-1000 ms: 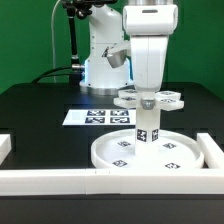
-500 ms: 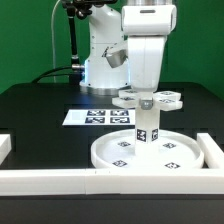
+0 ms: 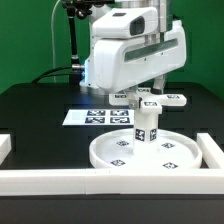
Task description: Assemble round table
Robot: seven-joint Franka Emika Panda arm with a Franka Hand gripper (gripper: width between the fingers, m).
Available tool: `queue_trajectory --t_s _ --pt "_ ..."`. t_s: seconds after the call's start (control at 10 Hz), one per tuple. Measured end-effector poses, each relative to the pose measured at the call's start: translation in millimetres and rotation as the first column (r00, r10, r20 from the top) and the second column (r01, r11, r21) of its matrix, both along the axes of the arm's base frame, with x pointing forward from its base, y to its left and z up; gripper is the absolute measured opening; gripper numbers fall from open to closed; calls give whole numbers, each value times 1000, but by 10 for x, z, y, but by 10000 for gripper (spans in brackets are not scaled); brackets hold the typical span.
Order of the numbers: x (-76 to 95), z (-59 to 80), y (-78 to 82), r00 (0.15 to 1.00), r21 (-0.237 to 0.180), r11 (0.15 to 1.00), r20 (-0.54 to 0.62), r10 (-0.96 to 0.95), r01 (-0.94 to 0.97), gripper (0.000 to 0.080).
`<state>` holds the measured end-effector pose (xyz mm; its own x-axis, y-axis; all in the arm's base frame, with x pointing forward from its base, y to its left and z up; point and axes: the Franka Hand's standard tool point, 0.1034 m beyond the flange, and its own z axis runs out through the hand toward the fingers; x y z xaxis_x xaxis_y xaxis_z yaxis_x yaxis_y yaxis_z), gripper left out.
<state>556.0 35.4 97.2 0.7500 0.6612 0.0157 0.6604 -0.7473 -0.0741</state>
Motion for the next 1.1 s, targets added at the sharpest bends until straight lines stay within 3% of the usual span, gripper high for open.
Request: queue_trajectory --t_s 0.3,0.5,0.8,1.1 --pt "1 -2 -1 977 1 977 -13 -214 214 455" --pt "-1 -7 -17 892 32 891 -25 -451 452 455" --pt "8 -12 -12 718 40 717 -31 -695 696 455" --pt "20 -9 16 418 44 416 -57 -906 908 455"
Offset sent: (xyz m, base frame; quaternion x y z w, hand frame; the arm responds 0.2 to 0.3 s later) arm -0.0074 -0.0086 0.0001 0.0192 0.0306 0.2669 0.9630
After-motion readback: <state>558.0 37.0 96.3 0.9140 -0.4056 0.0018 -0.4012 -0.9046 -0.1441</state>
